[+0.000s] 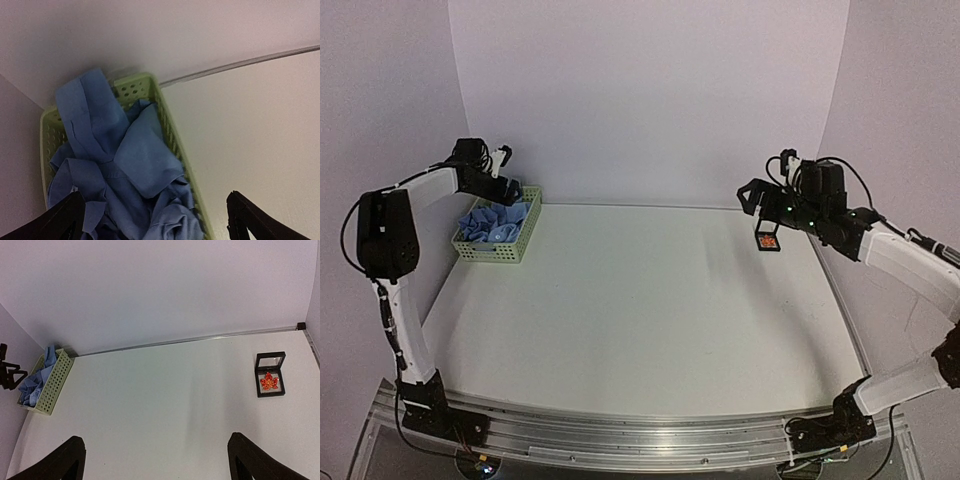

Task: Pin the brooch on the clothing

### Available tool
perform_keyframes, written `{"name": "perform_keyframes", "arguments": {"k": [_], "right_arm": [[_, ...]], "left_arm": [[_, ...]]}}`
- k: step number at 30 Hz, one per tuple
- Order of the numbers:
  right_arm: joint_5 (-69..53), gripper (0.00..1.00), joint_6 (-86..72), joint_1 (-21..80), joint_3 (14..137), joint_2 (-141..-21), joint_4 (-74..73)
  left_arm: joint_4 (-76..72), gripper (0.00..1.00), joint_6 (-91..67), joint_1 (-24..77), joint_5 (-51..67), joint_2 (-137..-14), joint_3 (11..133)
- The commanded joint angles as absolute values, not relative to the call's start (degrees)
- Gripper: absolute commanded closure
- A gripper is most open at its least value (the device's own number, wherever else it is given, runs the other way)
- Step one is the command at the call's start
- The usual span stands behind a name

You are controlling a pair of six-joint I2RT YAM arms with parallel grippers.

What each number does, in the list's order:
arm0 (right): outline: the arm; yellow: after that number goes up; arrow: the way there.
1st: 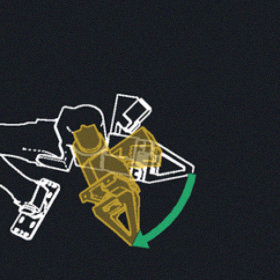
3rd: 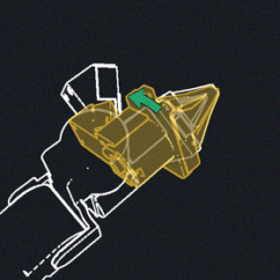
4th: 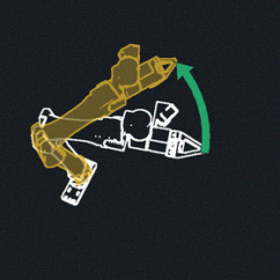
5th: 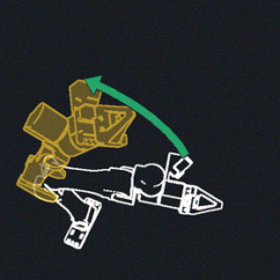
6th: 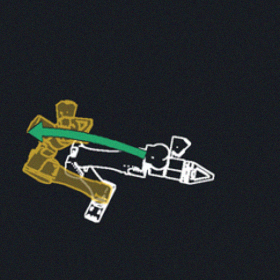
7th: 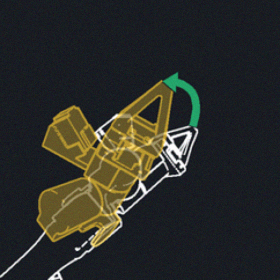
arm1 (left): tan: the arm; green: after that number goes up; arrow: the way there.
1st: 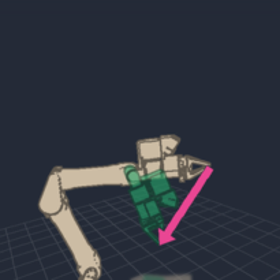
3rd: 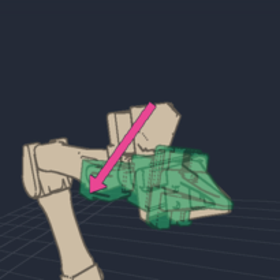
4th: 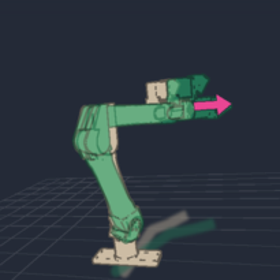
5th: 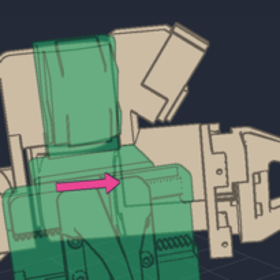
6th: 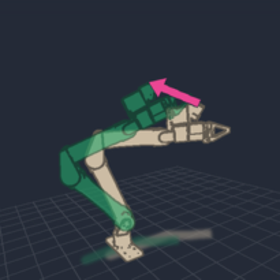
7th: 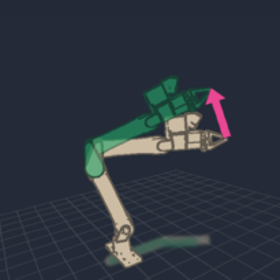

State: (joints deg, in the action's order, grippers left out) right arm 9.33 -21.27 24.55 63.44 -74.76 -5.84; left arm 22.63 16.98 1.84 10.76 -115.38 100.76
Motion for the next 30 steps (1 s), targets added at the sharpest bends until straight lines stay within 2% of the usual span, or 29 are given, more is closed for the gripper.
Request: {"name": "perform_keyframes", "arguments": {"k": [1,5,12,14,19,20,22,24,30], "right_arm": [[11.5,0.02,-22.2,26.9,65.7,-74.7,-7.0],[12.5,0.02,-22.0,29.0,65.9,-75.2,-7.4],[13.5,0.02,-21.9,31.2,66.4,-75.8,-8.0],[14.1,0.02,-22.2,31.5,66.2,-75.8,-8.1],[14.6,0.02,-22.7,32.2,66.4,-75.7,-8.2],[14.9,0.02,-22.6,32.2,66.4,-75.7,-8.2],[15.3,0.02,-22.6,32.4,66.7,-75.9,-8.2],[15.3,0.02,-22.5,32.5,67.2,-76.1,-8.2],[15.1,0.02,-22.2,33.0,68.4,-76.5,-8.2]], "left_arm": [[40.8,0.0,17.3,-1.0,5.2,-126.8,113.9],[43.5,0.0,16.7,-1.1,5.7,-133.6,120.2],[42.5,0.01,17.3,-1.1,6.3,-140.9,123.4],[41.0,0.12,17.5,-1.2,4.3,-141.6,123.0],[35.8,0.55,17.6,-1.6,3.7,-138.2,120.0],[34.7,0.67,17.8,-1.6,3.6,-137.4,119.3],[33.4,0.97,17.5,-1.6,2.5,-136.1,118.7],[32.4,1.0,17.1,-1.6,1.4,-134.6,118.6],[22.2,1.0,19.9,-1.6,-2.7,-126.5,116.3]]}}
